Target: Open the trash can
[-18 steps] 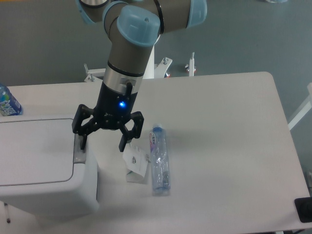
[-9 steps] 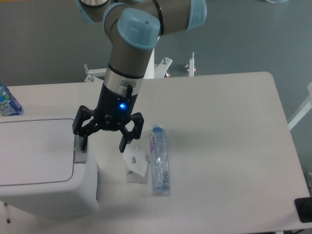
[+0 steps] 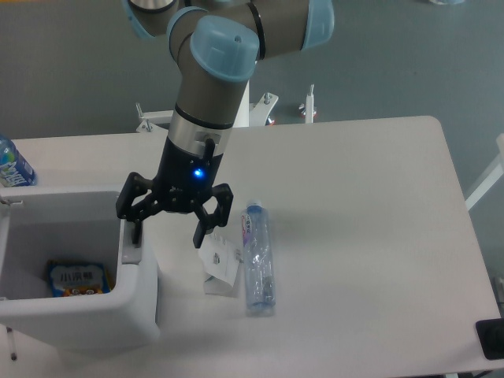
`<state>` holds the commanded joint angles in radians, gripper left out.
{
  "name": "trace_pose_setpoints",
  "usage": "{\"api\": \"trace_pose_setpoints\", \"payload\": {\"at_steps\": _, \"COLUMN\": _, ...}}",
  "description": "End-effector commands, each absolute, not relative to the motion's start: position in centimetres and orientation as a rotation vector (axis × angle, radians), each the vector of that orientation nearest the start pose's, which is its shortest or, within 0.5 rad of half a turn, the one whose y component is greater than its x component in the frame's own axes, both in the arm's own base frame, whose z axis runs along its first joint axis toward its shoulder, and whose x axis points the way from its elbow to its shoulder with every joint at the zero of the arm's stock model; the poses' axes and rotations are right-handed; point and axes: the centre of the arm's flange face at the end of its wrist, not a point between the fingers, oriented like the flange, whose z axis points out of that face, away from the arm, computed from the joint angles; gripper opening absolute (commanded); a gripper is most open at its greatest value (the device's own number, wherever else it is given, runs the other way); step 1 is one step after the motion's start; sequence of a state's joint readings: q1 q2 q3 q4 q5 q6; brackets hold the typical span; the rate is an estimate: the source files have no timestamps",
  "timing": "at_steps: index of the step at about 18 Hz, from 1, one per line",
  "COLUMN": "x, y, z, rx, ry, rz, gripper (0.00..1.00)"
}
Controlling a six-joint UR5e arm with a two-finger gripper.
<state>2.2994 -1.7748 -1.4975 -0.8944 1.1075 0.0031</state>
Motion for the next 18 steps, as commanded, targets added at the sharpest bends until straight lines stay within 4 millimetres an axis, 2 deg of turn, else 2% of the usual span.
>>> {"api": "trace_pose_setpoints", "payload": {"at_steps": 3, "x": -29.3, "y": 56.6, "z": 53.6, "rx": -2.315, "ry": -0.741, "rz": -0.167, "gripper": 1.00}}
{"api": "trace_pose_setpoints", "payload": {"at_steps": 6, "x": -32.2, "y": 54.9, "z": 55.5, "rx": -2.299, "ry": -0.823, "rz": 0.042, "gripper": 1.00}}
{"api": "trace_pose_setpoints", "payload": {"at_steps": 9, "x": -35.6, "y": 52.4, "z": 57.1, "rx": -2.268, "ry": -0.875, "rz": 0.152, "gripper": 1.00}}
{"api": "trace_pose_setpoints", "payload": {"at_steps": 12, "x": -38.5, "y": 49.6, "z": 58.1, "rx": -2.291, "ry": -0.837, "rz": 0.290, "gripper": 1.00}}
{"api": "trace_pose_setpoints", "payload": {"at_steps": 18, "x": -44.1, "y": 43.7, "z": 57.6, "rx": -2.405, "ry": -0.785, "rz": 0.497, "gripper": 1.00}}
